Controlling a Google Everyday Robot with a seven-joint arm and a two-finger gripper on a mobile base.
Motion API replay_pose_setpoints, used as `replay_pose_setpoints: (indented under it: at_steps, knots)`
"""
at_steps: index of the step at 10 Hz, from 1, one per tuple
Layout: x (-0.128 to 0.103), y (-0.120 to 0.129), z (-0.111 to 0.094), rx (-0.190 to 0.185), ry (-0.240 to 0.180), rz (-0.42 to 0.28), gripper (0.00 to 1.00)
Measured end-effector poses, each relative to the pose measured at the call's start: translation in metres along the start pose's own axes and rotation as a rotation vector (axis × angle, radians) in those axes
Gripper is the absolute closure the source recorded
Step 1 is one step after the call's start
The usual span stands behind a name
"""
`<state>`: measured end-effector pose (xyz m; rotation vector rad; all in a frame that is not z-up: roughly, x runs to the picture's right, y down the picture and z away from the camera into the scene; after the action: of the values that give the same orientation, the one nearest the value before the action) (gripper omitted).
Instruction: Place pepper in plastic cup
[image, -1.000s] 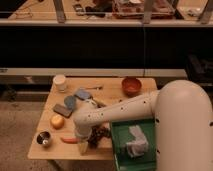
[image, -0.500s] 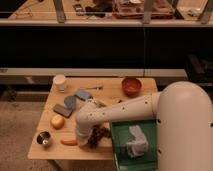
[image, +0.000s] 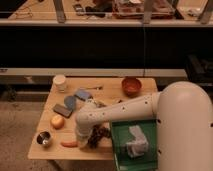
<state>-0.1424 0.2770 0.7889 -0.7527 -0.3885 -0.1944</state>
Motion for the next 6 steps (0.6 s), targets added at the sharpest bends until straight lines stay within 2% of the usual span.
replay_pose_setpoints:
  at_steps: [3, 4, 6]
  knots:
    - [-0.005, -0.006, -0.041, 0.06, -0.027, -0.068, 1.0]
    - [-0.013, -0.008, -0.073, 0.088, -0.039, -0.104, 1.0]
    - [-0.025, -0.014, -0.114, 0.123, -0.043, -0.151, 1.0]
